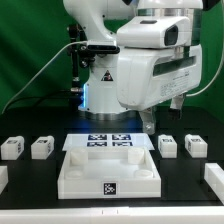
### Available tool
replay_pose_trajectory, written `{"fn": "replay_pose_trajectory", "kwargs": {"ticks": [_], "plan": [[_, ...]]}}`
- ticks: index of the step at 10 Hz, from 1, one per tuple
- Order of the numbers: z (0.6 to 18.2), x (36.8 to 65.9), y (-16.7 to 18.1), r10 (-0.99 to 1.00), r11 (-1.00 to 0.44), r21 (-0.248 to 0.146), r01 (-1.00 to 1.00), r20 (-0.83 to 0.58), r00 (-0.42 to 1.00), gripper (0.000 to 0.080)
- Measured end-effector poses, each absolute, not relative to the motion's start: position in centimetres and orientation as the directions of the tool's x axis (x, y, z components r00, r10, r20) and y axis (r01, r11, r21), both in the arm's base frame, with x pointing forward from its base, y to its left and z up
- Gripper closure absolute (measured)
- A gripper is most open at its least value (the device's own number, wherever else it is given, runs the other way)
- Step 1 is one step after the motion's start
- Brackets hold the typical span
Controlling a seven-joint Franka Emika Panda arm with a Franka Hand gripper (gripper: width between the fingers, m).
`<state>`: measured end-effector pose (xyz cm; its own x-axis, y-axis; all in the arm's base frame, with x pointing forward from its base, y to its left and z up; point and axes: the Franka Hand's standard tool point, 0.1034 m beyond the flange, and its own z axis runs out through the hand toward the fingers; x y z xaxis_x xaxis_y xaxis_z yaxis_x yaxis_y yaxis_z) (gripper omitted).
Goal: Assemble one leg
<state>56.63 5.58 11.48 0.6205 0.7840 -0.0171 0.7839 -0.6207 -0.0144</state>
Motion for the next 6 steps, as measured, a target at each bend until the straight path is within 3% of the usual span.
{"fn": "replay_pose_trajectory", "kwargs": {"ticks": [6], "plan": [[11.38,56.38,5.58,0.81,-0.586,-0.012,0.81,-0.013,0.586,0.015]]}}
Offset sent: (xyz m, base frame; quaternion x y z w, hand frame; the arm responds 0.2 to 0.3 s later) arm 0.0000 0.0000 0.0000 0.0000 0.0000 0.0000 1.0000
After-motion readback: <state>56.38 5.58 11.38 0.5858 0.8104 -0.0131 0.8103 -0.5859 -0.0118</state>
